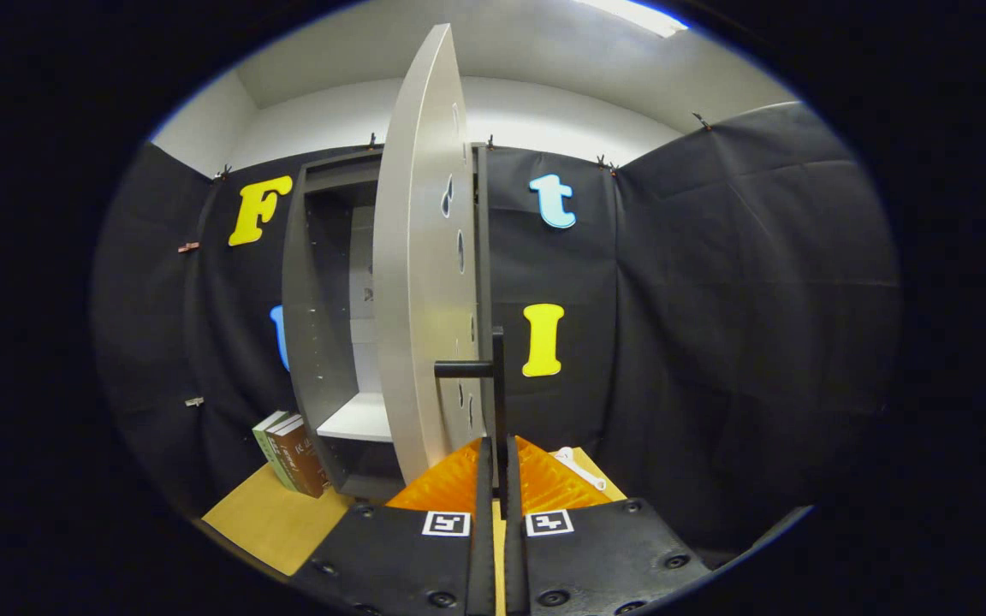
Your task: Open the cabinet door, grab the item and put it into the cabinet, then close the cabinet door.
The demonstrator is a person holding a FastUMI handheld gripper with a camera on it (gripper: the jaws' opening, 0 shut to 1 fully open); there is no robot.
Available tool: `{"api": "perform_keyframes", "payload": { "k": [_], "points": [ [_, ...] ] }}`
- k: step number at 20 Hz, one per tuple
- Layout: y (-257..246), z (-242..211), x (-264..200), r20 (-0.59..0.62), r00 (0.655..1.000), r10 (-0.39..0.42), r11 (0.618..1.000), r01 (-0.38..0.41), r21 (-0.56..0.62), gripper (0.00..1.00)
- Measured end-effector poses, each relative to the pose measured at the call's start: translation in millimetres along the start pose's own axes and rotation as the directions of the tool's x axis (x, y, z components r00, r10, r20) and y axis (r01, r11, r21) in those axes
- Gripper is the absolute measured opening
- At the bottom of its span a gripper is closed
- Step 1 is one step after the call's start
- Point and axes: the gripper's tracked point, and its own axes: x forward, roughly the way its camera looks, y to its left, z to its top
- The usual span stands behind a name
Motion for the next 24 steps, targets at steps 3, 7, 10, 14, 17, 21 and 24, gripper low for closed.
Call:
{"api": "perform_keyframes", "payload": {
  "k": [3,7,10,14,17,21,24],
  "points": [
    [-25.4,9.9,2.1,0.039,0.996,-0.081,0.997,0.082,-0.003,0.08],
    [-40.9,20.0,-4.9,0.065,0.991,-0.117,0.993,0.116,0.016,0.09],
    [-54.8,39.6,-19.7,0.121,0.98,-0.16,0.987,0.161,0.008,0.14],
    [-57.9,90.2,-38.8,0.282,0.934,-0.221,0.973,0.229,0.005,0.82],
    [-27.1,110.6,-49.3,0.352,0.924,-0.153,0.984,0.176,-0.035,0.97],
    [36.5,102.4,-49.7,0.296,0.955,-0.018,0.997,0.04,-0.067,0.97],
    [72.5,82.7,-42.4,0.227,0.972,0.056,0.996,-0.037,-0.087,0.97]
  ]
}}
